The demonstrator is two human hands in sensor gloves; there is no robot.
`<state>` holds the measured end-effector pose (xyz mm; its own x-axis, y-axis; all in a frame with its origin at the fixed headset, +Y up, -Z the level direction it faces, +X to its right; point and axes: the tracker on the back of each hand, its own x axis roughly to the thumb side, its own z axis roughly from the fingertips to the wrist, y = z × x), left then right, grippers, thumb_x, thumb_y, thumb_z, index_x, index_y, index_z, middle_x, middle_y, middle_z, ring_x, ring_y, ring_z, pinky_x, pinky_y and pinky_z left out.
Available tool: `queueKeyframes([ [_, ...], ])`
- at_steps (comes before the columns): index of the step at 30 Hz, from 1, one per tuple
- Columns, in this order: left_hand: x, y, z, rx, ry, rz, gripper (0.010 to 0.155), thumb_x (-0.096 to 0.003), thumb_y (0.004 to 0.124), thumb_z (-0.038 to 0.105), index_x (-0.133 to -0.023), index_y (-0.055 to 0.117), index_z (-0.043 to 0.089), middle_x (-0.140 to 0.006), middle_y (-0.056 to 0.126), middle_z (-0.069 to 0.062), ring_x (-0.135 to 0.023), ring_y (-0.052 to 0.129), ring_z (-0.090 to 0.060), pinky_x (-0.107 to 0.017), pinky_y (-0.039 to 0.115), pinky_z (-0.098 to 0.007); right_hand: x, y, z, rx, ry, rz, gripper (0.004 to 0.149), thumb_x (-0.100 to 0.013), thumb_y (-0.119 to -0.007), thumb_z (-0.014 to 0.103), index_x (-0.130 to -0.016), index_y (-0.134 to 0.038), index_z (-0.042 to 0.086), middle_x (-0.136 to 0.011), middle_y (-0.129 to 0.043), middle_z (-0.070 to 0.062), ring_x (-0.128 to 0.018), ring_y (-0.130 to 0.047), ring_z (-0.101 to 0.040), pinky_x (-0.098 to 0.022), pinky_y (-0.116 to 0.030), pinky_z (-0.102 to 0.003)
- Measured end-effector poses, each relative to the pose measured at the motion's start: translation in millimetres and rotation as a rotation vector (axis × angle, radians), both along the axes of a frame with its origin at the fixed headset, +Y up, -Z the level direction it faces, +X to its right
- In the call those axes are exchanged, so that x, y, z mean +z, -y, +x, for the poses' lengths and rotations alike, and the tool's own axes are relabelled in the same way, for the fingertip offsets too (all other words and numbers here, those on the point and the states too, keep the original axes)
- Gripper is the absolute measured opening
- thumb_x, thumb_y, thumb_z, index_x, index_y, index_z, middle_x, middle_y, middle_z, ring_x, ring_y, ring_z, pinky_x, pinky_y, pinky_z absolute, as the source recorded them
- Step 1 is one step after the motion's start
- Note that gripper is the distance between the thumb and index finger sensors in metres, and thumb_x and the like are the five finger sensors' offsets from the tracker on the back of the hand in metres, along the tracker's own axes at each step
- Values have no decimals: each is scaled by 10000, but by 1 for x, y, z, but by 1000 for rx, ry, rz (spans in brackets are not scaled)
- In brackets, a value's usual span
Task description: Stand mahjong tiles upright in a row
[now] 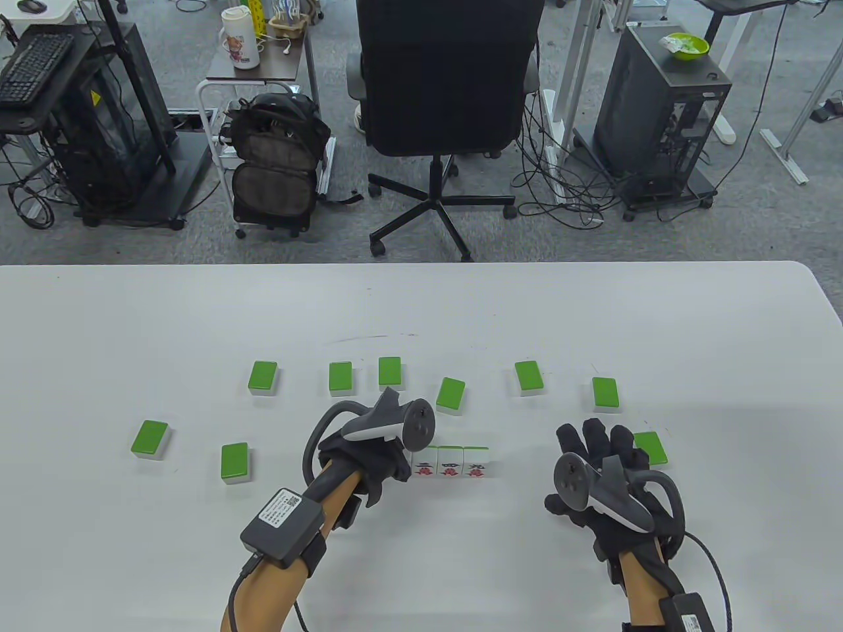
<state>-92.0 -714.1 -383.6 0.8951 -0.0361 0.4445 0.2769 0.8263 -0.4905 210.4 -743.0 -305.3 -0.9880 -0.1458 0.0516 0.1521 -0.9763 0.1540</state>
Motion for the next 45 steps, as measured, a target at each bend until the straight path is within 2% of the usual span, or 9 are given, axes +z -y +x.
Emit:
queueKeyframes([
  [3, 3, -17, -18, -2, -41, 49, 902, -581, 832, 498, -1236, 282, 211, -1295, 439, -121, -1111, 632, -404, -816, 573, -524, 0, 0, 0, -1, 2, 0, 1028, -370, -695, 698, -1080, -70, 295, -1203, -177, -188, -1088, -327, -604, -748, -452, -736],
  [8, 16, -36, -79, -85, -207, 137, 896, -590, 815, 520, -1240, 260, 249, -1316, 320, -161, -1158, 501, -477, -836, 473, -606, 0, -1, 0, -1, 5, -1, 1028, -370, -694, 699, -1080, -70, 295, -1203, -177, -187, -1087, -325, -606, -748, -452, -737],
  [13, 33, -16, -147, -128, -397, 138, 860, -611, 766, 551, -1237, 238, 288, -1319, 218, -179, -1163, 418, -548, -837, 418, -646, 1, -1, 0, 5, 7, -7, 1026, -371, -692, 700, -1080, -69, 296, -1203, -174, -185, -1087, -323, -606, -747, -452, -738],
  [17, 51, 8, -175, -99, -473, 115, 818, -630, 711, 570, -1236, 232, 303, -1311, 175, -206, -1145, 402, -597, -829, 430, -654, 1, -2, 0, -4, 10, -3, 1025, -371, -691, 701, -1079, -71, 297, -1203, -174, -185, -1087, -323, -607, -747, -451, -738],
  [24, 54, 33, -186, -102, -528, 94, 761, -643, 652, 586, -1232, 244, 329, -1301, 156, -214, -1123, 439, -618, -820, 473, -646, 1, -1, 0, -4, 11, -10, 1024, -372, -689, 702, -1078, -68, 298, -1203, -172, -181, -1088, -321, -605, -747, -452, -737],
  [33, 55, 47, -182, -137, -510, 149, 729, -641, 673, 564, -1232, 391, 245, -1253, 151, -261, -1098, 597, -467, -831, 548, -520, 2, -1, 0, -13, 24, -20, 1022, -373, -687, 703, -1078, -68, 298, -1202, -169, -183, -1086, -321, -607, -747, -450, -737],
  [36, 55, 46, -183, -118, -510, 189, 711, -625, 707, 558, -1215, 457, 252, -1257, 210, -265, -1064, 651, -442, -820, 575, -499, 2, -1, -1, -10, 20, -14, 1022, -372, -687, 702, -1078, -69, 297, -1202, -169, -182, -1087, -322, -605, -748, -451, -737],
  [39, 54, 47, -182, -110, -498, 259, 608, -613, 747, 535, -1140, 533, 320, -1258, 309, -240, -1009, 730, -386, -795, 630, -456, 2, -1, -1, -15, 12, -14, 1024, -371, -691, 701, -1079, -70, 298, -1203, -173, -180, -1087, -322, -605, -748, -449, -738],
  [45, 50, 40, -170, -116, -456, 338, 474, -624, 791, 431, -1034, 562, 370, -1225, 527, -171, -884, 851, -310, -717, 723, -417, 2, -2, -4, -21, -1, -11, 1025, -371, -692, 700, -1078, -68, 299, -1204, -170, -177, -1089, -317, -603, -750, -446, -737],
])
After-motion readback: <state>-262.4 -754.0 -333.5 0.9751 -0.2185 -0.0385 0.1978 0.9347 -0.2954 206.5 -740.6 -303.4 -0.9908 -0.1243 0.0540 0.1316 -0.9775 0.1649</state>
